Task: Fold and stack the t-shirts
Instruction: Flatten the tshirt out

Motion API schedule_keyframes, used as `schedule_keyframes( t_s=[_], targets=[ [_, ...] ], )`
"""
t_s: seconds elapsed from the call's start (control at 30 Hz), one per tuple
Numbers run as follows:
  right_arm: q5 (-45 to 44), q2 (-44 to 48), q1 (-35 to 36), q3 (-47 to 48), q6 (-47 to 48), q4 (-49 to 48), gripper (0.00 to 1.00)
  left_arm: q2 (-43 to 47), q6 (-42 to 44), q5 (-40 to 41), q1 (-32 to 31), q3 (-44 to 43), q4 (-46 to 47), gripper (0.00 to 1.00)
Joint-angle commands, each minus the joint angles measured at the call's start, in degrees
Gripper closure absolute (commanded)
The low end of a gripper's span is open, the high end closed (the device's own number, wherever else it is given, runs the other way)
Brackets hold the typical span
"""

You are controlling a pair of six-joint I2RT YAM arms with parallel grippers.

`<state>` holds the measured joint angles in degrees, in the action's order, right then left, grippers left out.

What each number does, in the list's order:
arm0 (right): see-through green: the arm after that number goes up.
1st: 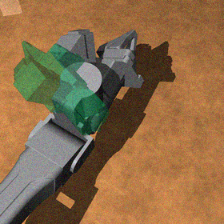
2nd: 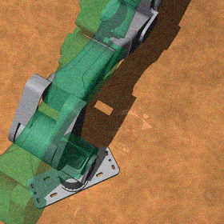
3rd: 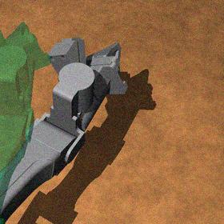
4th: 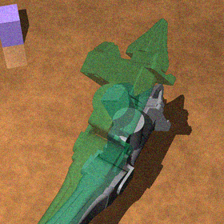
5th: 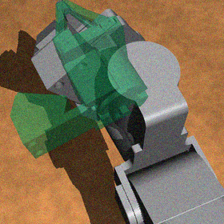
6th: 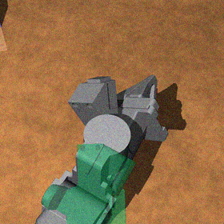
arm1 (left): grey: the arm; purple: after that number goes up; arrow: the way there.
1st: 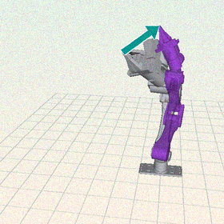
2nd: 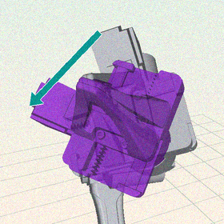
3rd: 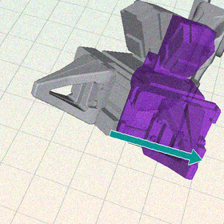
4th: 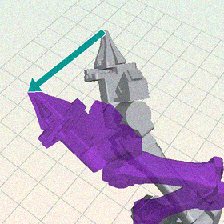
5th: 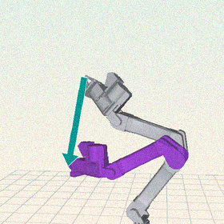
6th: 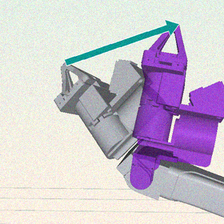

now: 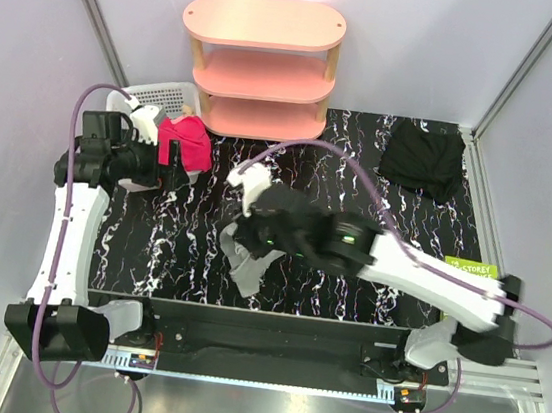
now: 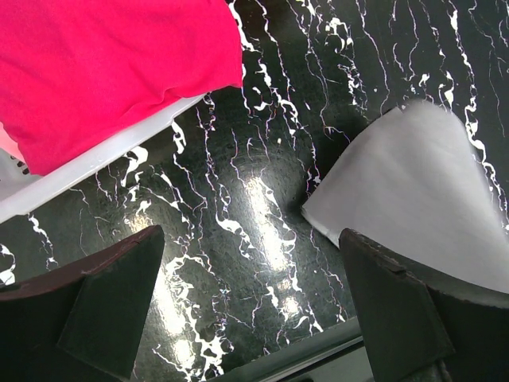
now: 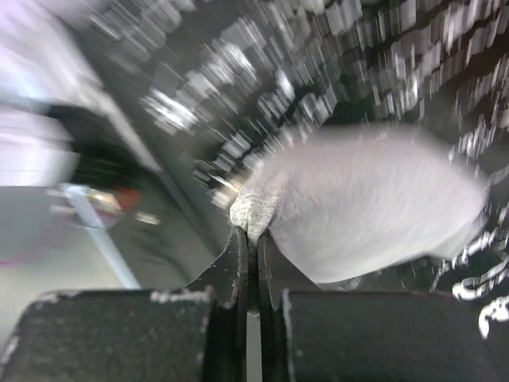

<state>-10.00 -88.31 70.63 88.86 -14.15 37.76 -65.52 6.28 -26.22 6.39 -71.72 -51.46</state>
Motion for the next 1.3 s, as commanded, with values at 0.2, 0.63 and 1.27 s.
schedule_keyframes(
  t_s=[0.2,0.63,1.27],
  targets=[
    [-22.83,19.05,1.88,4.4,-2.11,13.82,1.0,0.39,-0.39,-5.85,0.2,-2.46,0.57,0.04],
    [-33.23,23.09,-3.48,6.15,-12.54,30.78,1.0,-6.28,1.0,2.31,-27.83,-0.43,-1.96,0.06],
    [-41.16,24.15,-9.28,6.94,-11.6,35.37,1.0,-12.44,9.97,7.83,-47.34,15.21,0.4,0.07]
  ],
)
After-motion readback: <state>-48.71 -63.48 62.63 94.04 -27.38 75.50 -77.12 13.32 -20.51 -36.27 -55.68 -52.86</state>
